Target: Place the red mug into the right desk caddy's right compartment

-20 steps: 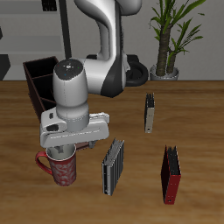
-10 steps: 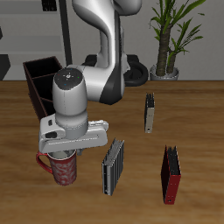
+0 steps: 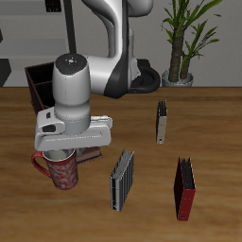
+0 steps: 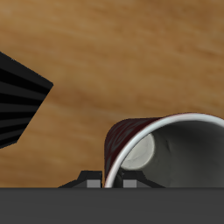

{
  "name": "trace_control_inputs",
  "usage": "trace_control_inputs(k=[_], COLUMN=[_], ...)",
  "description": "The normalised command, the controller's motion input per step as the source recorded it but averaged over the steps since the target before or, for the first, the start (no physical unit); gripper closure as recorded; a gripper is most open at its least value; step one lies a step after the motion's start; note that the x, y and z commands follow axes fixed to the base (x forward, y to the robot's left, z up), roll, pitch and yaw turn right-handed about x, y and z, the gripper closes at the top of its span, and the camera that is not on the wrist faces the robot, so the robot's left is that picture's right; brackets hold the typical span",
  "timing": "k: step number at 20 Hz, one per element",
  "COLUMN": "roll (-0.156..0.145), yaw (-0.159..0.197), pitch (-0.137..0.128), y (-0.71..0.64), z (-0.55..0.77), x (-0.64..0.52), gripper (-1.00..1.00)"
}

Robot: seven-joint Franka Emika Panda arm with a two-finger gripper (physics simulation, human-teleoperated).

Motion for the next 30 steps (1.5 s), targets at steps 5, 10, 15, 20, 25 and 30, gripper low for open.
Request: trace_control_inputs(k=[5, 10, 15, 20, 25, 30], roll=[-0.035, -0.034, -0.041, -0.032, -0.064, -0.070], yaw=[-0.006, 0.012, -0.027, -0.013, -0.039, -0.088], pitch=[-0.123, -0.109, -0.067, -0.051, -0.042, -0.015], y=[-0.09, -0.07, -0.07, -0.07, -0.17, -0.17], z=[0.81, 0.81, 0.68, 0.48, 0.42, 0.22], x=[-0.33, -0.41, -0.42, -0.36, -0.54, -0.58], gripper=[1.00, 1.00, 1.00, 1.00, 1.00, 1.00])
